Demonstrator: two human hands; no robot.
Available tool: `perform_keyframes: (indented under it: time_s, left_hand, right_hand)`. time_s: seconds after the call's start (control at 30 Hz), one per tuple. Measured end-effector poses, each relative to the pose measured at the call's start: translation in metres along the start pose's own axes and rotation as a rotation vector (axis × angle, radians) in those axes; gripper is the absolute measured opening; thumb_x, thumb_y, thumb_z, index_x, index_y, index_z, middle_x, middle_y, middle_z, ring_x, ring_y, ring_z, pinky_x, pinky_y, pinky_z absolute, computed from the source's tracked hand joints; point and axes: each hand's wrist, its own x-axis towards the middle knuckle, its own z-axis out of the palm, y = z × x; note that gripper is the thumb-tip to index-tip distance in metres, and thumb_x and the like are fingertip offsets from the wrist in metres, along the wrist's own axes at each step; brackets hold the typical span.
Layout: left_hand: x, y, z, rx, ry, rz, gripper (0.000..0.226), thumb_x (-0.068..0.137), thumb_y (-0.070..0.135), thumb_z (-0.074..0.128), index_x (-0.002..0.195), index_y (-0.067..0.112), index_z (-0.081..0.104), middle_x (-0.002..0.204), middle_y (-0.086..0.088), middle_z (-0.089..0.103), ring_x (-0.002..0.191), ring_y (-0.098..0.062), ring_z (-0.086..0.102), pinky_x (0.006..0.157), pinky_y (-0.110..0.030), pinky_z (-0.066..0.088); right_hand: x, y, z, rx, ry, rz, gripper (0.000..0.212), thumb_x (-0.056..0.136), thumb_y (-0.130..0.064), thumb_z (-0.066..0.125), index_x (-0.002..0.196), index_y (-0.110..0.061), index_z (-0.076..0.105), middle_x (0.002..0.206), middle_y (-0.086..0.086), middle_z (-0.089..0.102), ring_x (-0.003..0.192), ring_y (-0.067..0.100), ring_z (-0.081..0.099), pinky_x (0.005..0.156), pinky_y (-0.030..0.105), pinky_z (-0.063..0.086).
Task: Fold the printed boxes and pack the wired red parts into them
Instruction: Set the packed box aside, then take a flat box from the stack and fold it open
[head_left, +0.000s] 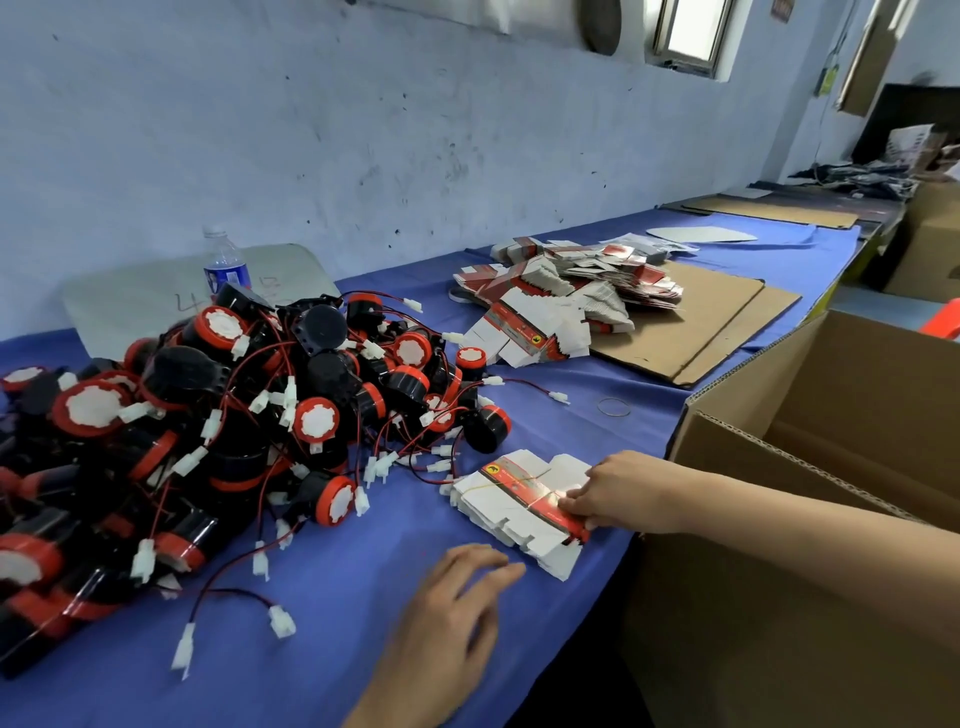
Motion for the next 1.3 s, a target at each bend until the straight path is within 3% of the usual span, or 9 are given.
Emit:
perform_keyframes:
  time_s: [0.27, 0.4, 0.53, 0.67, 0.83, 0.97, 1.1, 1.2, 1.3]
  left_hand:
    - [0.025, 0.033, 0.026, 0.217, -0.234, -0.049, 0.057, 0.085, 0.042, 0.052, 0.141, 0.030, 0.047, 0.134, 0.008, 0.054, 0.116, -0.018, 0.058, 0.085, -0.033, 0.052]
    - [0.030, 0.035, 0.031, 0.271, -0.294, -0.219, 0.060, 0.069, 0.045, 0.071, 0.127, 0.036, 0.058, 0.129, 0.005, 0.058, 0.114, -0.024, 0.061, 0.084, -0.040, 0.054]
    - [0.029, 0.029, 0.040, 0.217, -0.356, -0.325, 0.050, 0.089, 0.045, 0.052, 0.138, 0.044, 0.041, 0.147, 0.013, 0.036, 0.141, -0.017, 0.027, 0.113, -0.046, 0.025]
    - [0.027, 0.023, 0.045, 0.171, -0.370, -0.355, 0.049, 0.097, 0.049, 0.034, 0.144, 0.049, 0.020, 0.153, 0.021, 0.013, 0.144, -0.004, 0.000, 0.118, -0.039, 0.002]
    - [0.027, 0.022, 0.048, 0.191, -0.375, -0.347, 0.052, 0.095, 0.050, 0.030, 0.146, 0.047, 0.020, 0.157, 0.019, 0.010, 0.145, -0.007, -0.002, 0.117, -0.039, 0.002]
    - [0.034, 0.025, 0.048, 0.236, -0.308, -0.368, 0.050, 0.098, 0.044, 0.035, 0.148, 0.039, 0.029, 0.158, 0.014, 0.019, 0.148, -0.015, 0.009, 0.116, -0.047, 0.012]
    - [0.042, 0.030, 0.032, -0.067, -0.191, -0.474, 0.053, 0.101, 0.021, 0.042, 0.147, 0.038, 0.023, 0.154, 0.022, 0.009, 0.146, -0.003, -0.005, 0.118, -0.026, -0.005]
    - [0.046, 0.037, -0.009, -0.679, 0.151, -0.686, 0.043, 0.096, 0.011, 0.054, 0.127, 0.038, 0.045, 0.139, 0.024, 0.047, 0.124, 0.019, 0.037, 0.100, -0.003, 0.029]
    - [0.042, 0.037, -0.034, -0.828, 0.190, -0.625, 0.026, 0.094, 0.016, 0.055, 0.119, 0.025, 0.055, 0.112, 0.024, 0.067, 0.106, 0.010, 0.059, 0.082, -0.007, 0.045]
  right_hand:
    - [-0.003, -0.005, -0.005, 0.043, 0.314, 0.095, 0.033, 0.099, -0.030, 0.036, 0.121, -0.017, 0.056, 0.116, 0.002, 0.064, 0.111, 0.024, 0.056, 0.114, 0.034, 0.022]
    - [-0.012, -0.002, -0.025, 0.206, 0.732, 0.074, 0.010, 0.091, -0.015, 0.059, 0.089, -0.009, 0.067, 0.081, 0.006, 0.064, 0.072, 0.029, 0.062, 0.078, 0.035, 0.052]
    - [-0.016, 0.011, -0.044, 0.365, 0.827, 0.128, 0.020, 0.089, -0.024, 0.056, 0.086, -0.006, 0.063, 0.078, 0.007, 0.060, 0.062, 0.028, 0.056, 0.057, 0.036, 0.047]
    - [-0.008, 0.025, -0.050, 0.690, 0.898, 0.236, 0.019, 0.091, -0.023, 0.042, 0.073, -0.024, 0.049, 0.071, -0.008, 0.054, 0.060, 0.006, 0.052, 0.055, 0.026, 0.043]
    - [0.003, 0.031, -0.042, 1.615, 1.139, 0.639, 0.031, 0.099, -0.016, 0.041, 0.077, -0.026, 0.060, 0.063, -0.012, 0.064, 0.058, 0.002, 0.059, 0.058, 0.015, 0.045]
    - [0.013, 0.017, -0.043, 2.042, 1.016, 0.712, 0.026, 0.097, -0.024, 0.042, 0.080, -0.022, 0.061, 0.068, -0.002, 0.067, 0.060, 0.011, 0.064, 0.068, 0.032, 0.051]
    - [0.027, -0.017, -0.037, 2.068, 0.909, 0.748, 0.015, 0.095, -0.018, 0.047, 0.090, -0.020, 0.061, 0.076, 0.002, 0.067, 0.064, 0.016, 0.064, 0.064, 0.034, 0.053]
    - [0.032, -0.044, -0.030, 2.051, 0.869, 0.811, 0.015, 0.094, -0.014, 0.048, 0.087, -0.021, 0.059, 0.074, 0.001, 0.066, 0.056, 0.009, 0.062, 0.053, 0.027, 0.050]
    - [0.041, -0.074, -0.029, 2.107, 0.802, 0.727, 0.017, 0.094, -0.009, 0.046, 0.092, -0.019, 0.060, 0.084, 0.004, 0.068, 0.063, 0.011, 0.064, 0.053, 0.024, 0.049]
